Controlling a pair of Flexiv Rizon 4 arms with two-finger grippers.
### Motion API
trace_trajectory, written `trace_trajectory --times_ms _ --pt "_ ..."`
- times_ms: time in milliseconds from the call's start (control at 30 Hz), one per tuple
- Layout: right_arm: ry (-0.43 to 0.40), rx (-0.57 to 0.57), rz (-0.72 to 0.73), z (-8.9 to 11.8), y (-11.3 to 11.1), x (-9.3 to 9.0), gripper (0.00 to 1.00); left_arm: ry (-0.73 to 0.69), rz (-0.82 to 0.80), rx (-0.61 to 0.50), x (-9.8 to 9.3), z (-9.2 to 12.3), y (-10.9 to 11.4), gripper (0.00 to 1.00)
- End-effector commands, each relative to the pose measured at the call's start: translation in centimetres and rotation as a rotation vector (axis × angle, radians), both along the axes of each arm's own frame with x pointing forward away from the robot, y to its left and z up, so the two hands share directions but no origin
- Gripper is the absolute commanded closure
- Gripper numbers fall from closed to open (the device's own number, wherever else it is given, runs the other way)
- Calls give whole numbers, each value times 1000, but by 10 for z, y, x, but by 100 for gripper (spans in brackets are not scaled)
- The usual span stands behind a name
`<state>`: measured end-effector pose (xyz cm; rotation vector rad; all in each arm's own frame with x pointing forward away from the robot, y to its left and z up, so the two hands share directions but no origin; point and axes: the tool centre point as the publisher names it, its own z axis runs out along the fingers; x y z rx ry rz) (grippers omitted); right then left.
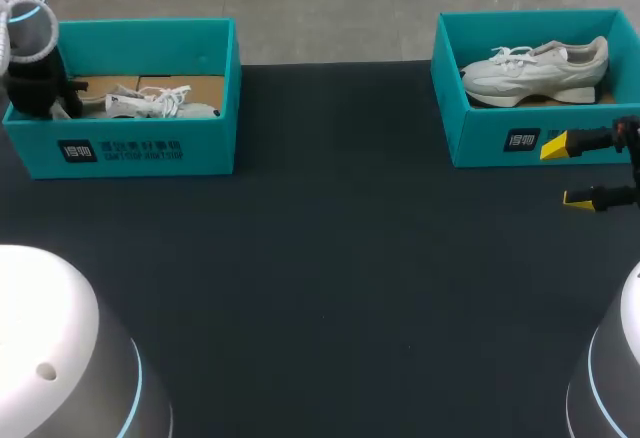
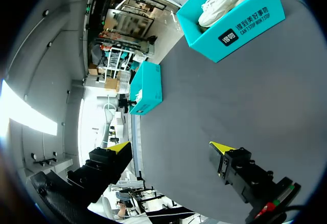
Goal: Take the shoe out of the shoebox, open the shoe tongue, remove and reinsert the insole, then place the shoe into the shoebox
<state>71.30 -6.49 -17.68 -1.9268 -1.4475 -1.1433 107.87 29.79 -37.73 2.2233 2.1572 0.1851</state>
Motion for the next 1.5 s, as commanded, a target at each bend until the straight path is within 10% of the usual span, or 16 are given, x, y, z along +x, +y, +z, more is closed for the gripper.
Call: trace_trajectory --times_ms 33,200,467,1067,1500 --pt "1 -3 -2 0 0 -1 0 -5 -4 -4 -2 9 -1 35" --pt "1 -3 -2 0 0 -1 0 -22 -12 -12 -3 28 -8 31" --pt "1 -3 -2 0 0 -1 0 -42 31 -31 2 68 -12 51" --pt "1 -3 -2 0 0 -1 0 -54 208 -52 -6 173 15 0" --pt "1 -3 -2 0 0 -1 0 -50 195 -24 5 192 21 0"
